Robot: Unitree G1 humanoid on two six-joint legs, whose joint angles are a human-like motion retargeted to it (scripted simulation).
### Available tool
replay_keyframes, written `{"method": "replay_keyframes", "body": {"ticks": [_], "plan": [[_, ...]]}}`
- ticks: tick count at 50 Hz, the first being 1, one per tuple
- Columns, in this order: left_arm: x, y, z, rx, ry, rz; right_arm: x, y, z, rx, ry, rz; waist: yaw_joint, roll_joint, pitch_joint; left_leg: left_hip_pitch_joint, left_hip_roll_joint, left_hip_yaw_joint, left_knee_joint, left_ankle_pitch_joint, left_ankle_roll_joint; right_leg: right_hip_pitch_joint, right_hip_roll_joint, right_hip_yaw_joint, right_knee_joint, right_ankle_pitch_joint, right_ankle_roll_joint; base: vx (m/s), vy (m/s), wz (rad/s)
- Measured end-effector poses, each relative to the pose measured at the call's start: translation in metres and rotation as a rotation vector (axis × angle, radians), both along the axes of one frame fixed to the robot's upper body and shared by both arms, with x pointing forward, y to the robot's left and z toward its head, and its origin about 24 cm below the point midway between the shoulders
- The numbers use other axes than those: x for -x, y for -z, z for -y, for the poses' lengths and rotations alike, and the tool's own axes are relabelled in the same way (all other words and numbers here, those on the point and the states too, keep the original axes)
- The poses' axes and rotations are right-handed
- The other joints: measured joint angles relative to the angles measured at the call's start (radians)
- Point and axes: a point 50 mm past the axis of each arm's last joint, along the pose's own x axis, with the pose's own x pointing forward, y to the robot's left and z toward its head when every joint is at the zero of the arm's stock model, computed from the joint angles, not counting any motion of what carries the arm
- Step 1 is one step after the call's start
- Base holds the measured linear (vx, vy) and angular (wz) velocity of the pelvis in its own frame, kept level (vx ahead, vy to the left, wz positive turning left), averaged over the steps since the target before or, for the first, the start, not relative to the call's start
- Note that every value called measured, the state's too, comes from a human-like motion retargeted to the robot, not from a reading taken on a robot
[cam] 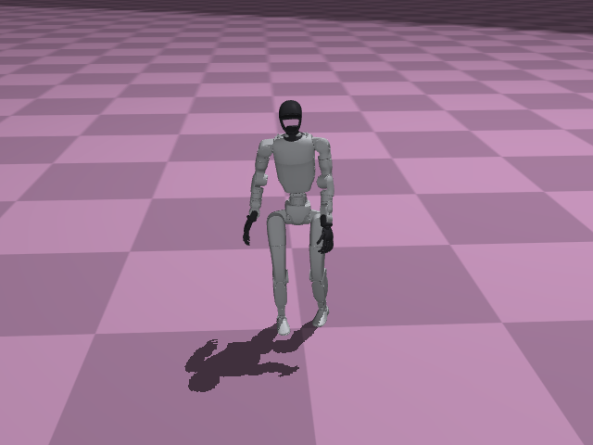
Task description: Walk
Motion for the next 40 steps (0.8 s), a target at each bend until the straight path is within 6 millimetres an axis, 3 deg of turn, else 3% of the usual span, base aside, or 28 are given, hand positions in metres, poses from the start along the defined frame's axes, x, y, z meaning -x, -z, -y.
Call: {"method": "replay_keyframes", "body": {"ticks": [10,18,30,40], "plan": [[0.039,0.022,-0.009,0.041,-0.092,-0.170,0.022,0.006,-0.007,-0.076,0.002,-0.086,0.028,0.016,-0.005,-0.051,-0.009,0.010,0.021,0.038,-0.021,-0.003,-0.012,0.002,-0.048,0.017,0.002,-0.01,0.00,0.00],[0.048,0.027,-0.011,0.063,-0.122,-0.215,0.031,0.007,-0.006,-0.101,-0.049,-0.136,0.045,0.016,-0.012,-0.137,0.016,0.088,0.063,0.099,-0.022,0.002,-0.028,0.004,-0.056,0.023,-0.003,0.00,0.00,0.00],[0.031,0.018,-0.017,0.026,-0.092,-0.159,0.002,-0.003,0.013,-0.041,-0.087,-0.057,-0.005,0.005,-0.031,-0.091,0.024,0.137,-0.068,0.120,0.017,0.021,-0.051,0.010,-0.044,0.005,-0.005,0.02,0.04,0.02],[0.028,0.017,-0.009,0.022,-0.054,-0.146,-0.017,-0.005,0.009,-0.028,-0.110,-0.008,-0.020,-0.002,-0.041,-0.048,0.013,0.130,-0.132,0.123,0.040,0.054,-0.069,-0.001,-0.075,0.011,0.003,0.03,0.07,0.09]]}}
